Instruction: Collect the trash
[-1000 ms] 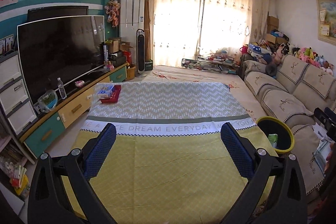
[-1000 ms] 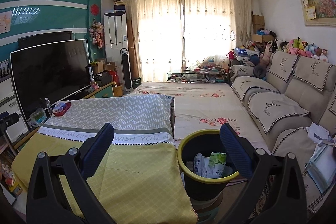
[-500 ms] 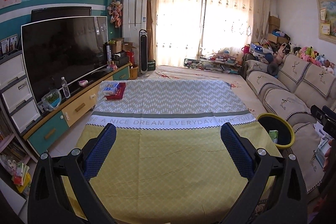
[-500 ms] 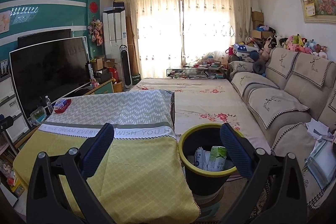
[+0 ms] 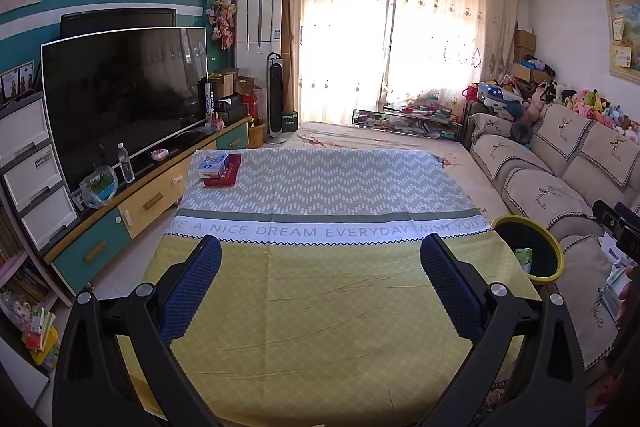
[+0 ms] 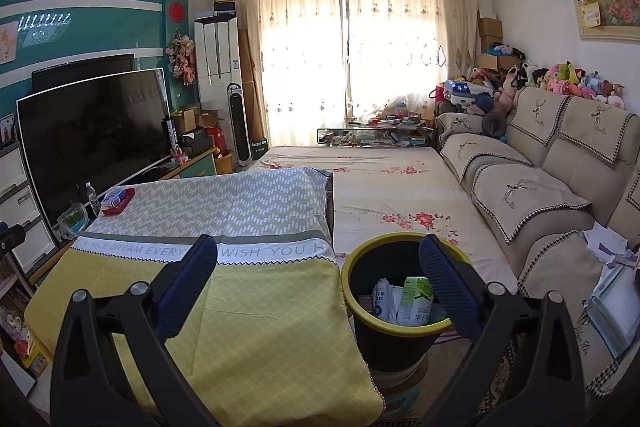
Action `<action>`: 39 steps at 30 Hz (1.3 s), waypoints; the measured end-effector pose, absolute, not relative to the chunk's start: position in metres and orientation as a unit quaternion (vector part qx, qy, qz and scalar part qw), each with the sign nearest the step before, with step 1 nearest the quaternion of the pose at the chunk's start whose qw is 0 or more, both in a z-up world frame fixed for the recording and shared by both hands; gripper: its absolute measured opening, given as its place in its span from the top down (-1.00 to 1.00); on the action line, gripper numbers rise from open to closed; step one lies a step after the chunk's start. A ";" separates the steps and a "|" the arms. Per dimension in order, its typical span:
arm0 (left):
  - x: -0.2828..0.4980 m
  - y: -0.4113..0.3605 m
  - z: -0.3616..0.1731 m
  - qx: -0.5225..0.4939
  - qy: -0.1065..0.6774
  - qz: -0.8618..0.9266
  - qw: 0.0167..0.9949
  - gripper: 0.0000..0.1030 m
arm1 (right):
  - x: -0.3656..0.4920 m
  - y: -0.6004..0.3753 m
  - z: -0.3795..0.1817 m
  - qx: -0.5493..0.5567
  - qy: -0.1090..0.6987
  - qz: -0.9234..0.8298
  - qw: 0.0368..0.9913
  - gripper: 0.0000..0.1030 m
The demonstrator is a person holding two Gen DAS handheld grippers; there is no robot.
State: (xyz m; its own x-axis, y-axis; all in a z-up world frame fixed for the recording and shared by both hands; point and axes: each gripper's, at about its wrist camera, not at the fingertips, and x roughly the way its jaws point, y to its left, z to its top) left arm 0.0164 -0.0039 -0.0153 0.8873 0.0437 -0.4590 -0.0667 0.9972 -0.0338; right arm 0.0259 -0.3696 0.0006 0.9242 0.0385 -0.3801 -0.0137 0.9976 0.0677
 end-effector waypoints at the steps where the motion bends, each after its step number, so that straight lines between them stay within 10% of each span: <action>1: 0.017 -0.004 -0.016 -0.025 0.236 0.027 0.971 -0.91 | 0.026 -0.370 0.001 0.032 0.194 0.013 0.980 -0.87; 39: 0.020 -0.003 -0.023 -0.022 0.241 0.030 0.970 -0.91 | 0.031 -0.372 -0.006 0.038 0.201 0.010 0.979 -0.87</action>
State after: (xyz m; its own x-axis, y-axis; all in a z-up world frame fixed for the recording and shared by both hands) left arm 0.0202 -0.0029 -0.0234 0.8823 0.0474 -0.4683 -0.0686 0.9972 -0.0283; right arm 0.0313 -0.3721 -0.0062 0.9191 0.0358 -0.3924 -0.0050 0.9969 0.0791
